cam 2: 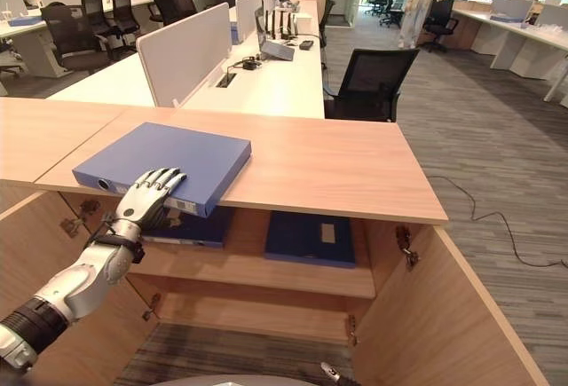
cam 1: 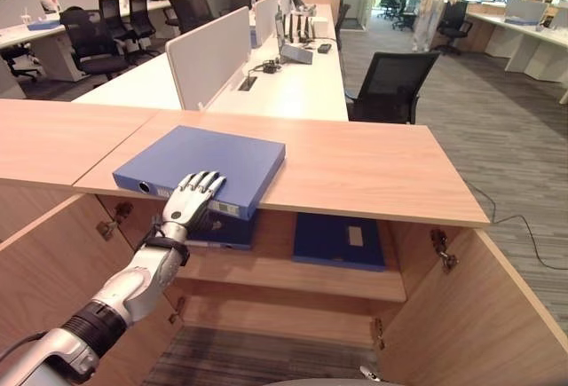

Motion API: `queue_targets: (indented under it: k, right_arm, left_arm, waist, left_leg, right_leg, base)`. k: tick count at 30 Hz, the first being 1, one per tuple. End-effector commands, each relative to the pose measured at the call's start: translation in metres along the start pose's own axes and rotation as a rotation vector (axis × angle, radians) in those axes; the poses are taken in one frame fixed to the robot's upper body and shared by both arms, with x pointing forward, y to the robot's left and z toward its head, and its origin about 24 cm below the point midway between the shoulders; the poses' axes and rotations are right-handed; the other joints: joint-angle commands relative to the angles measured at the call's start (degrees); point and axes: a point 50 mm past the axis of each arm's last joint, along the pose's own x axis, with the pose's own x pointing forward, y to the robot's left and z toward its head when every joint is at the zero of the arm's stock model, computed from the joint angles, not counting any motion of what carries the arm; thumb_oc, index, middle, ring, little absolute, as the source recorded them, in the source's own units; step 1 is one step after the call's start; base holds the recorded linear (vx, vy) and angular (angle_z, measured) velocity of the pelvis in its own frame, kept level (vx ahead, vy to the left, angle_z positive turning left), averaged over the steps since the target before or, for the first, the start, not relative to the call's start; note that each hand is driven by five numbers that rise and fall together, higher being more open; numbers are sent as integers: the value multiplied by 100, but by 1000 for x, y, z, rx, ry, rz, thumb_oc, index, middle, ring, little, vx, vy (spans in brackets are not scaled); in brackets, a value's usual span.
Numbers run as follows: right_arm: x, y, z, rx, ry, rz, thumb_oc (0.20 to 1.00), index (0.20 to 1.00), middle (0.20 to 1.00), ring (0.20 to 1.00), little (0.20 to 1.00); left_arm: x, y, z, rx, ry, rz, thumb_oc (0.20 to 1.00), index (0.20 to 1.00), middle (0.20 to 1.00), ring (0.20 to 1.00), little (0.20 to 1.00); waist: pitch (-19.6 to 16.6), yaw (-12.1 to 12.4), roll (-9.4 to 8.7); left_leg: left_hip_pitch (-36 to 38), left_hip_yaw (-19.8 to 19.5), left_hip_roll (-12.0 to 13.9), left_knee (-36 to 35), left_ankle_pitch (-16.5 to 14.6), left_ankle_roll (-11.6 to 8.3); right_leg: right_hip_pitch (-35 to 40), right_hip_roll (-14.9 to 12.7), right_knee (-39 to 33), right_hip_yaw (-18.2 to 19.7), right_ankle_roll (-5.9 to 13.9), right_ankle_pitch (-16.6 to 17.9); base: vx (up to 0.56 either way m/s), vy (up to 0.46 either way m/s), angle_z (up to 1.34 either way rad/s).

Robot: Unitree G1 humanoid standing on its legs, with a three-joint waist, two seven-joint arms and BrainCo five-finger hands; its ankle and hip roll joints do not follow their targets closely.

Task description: Put the empty folder in the office cabinet

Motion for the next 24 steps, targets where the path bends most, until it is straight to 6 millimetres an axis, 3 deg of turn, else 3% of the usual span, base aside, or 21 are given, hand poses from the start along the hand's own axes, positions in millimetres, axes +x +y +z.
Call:
queue_targets:
  k: [1, 11, 14, 18, 19, 21, 22, 24]
  right_arm:
    - [1, 24, -46, -27, 165, 43, 1000, 1000, 1000, 1000, 1000]
    - [0, 22, -48, -49, 172, 31, 1000, 1000, 1000, 1000, 1000]
    - [0, 21, -47, -48, 170, 26, 1000, 1000, 1000, 1000, 1000]
    - [0, 20, -47, -43, 168, 24, 1000, 1000, 1000, 1000, 1000]
    - [1, 20, -46, -30, 161, 24, 1000, 1000, 1000, 1000, 1000]
    - [1, 20, -46, -25, 160, 24, 1000, 1000, 1000, 1000, 1000]
    - [1, 19, -46, -21, 156, 24, 1000, 1000, 1000, 1000, 1000]
    - [1, 21, -45, -17, 151, 33, 1000, 1000, 1000, 1000, 1000]
  left_arm:
    - [21, 21, -13, 46, 66, 100, 200, 200, 200, 200, 200]
    - [11, -35, 0, -32, 154, -18, 200, 200, 200, 200, 200]
    - [10, -37, 4, -67, 163, -16, 200, 200, 200, 200, 200]
    - [8, -28, 9, -146, 178, 14, 200, 200, 200, 200, 200]
    - [7, -13, 14, -250, 196, 85, 200, 200, 200, 200, 200]
    - [4, -2, 16, -326, 218, 130, 200, 200, 200, 200, 200]
    - [-5, 16, 19, -446, 242, 209, 200, 200, 200, 200, 200]
    - [-11, 25, 22, -521, 243, 260, 200, 200, 200, 200, 200]
  waist:
    - [-96, -72, -81]
    - [-132, -197, -67]
    - [-139, -207, -62]
    - [-142, -194, -64]
    - [-123, -159, -77]
    - [-117, -150, -80]
    - [-111, -140, -69]
    - [-100, -129, -71]
  left_leg:
    - [130, -88, -88, 23, -504, 235]
    - [176, -46, -87, 23, -530, 244]
    - [174, -37, -94, 23, -530, 247]
    - [174, -40, -94, 23, -534, 248]
    - [168, -52, -96, 23, -523, 250]
    - [165, -58, -101, 23, -519, 252]
    - [158, -68, -105, 23, -509, 251]
    - [152, -76, -108, 23, -503, 249]
  right_leg:
    - [-14, 110, 39, -32, -71, -233]
    - [-5, 107, 39, 3, -75, -243]
    - [-7, 108, 39, 5, -73, -245]
    - [-7, 102, 39, 2, -70, -237]
    - [-12, 95, 39, -8, -71, -227]
    - [-15, 93, 39, -12, -70, -221]
    - [-16, 91, 39, -17, -66, -212]
    - [-20, 91, 39, -25, -61, -206]
  base:
    - [-1, 3, -3]
    - [2, 2, -2]
    - [0, 0, 0]
    - [2, -1, -3]
    - [0, 0, 0]
    - [-4, 3, -4]
    - [-3, 5, -4]
    - [-5, 2, 3]
